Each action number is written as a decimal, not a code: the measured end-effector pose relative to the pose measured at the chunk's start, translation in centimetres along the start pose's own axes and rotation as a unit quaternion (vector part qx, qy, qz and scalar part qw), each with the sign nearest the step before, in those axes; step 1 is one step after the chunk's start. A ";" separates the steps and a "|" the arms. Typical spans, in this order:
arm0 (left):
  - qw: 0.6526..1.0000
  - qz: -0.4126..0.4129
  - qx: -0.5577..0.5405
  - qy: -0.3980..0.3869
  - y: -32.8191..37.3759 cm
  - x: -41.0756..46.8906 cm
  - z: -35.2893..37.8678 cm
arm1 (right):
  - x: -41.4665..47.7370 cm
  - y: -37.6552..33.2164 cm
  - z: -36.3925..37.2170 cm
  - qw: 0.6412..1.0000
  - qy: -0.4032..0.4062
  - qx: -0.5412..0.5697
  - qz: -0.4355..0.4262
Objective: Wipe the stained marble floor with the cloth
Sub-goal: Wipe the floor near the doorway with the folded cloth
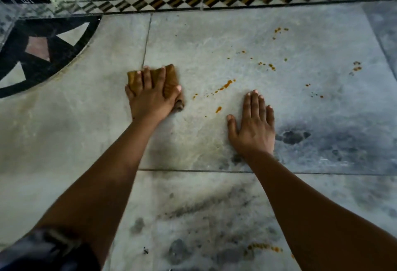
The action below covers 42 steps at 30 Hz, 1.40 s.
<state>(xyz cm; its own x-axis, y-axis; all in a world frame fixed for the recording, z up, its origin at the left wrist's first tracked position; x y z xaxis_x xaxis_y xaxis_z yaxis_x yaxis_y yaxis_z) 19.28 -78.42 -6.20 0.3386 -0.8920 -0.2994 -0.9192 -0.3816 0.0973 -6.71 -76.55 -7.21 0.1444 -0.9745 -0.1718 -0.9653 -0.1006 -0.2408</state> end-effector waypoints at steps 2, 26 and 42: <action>1.000 0.008 -0.005 -0.003 2.5 -0.1 0.3 | -0.1 0.0 -0.1 1.000 0.005 0.002 0.001; 0.991 0.122 0.053 0.002 3.7 -3.4 1.6 | -0.1 0.0 -0.3 1.000 0.016 0.002 0.006; 0.982 0.161 0.092 0.027 3.8 7.1 -2.2 | 0.0 0.0 -0.2 1.000 0.004 -0.001 0.010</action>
<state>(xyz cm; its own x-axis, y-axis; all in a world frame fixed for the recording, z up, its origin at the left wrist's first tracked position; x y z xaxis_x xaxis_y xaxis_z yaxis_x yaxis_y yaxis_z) 18.59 -86.73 -5.84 0.0309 -0.9726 -0.2305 -0.9995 -0.0324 0.0029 -6.72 -76.59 -7.03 0.1229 -0.9779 -0.1691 -0.9684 -0.0809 -0.2359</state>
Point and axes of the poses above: each hand's wrist, its own x-axis towards the middle knuckle, its own z-axis out of the palm, y = z × x, the point moved 10 cm from there along x, towards the middle knuckle, and after that the axes turned 8 degrees about -y, right-handed, at the moved point
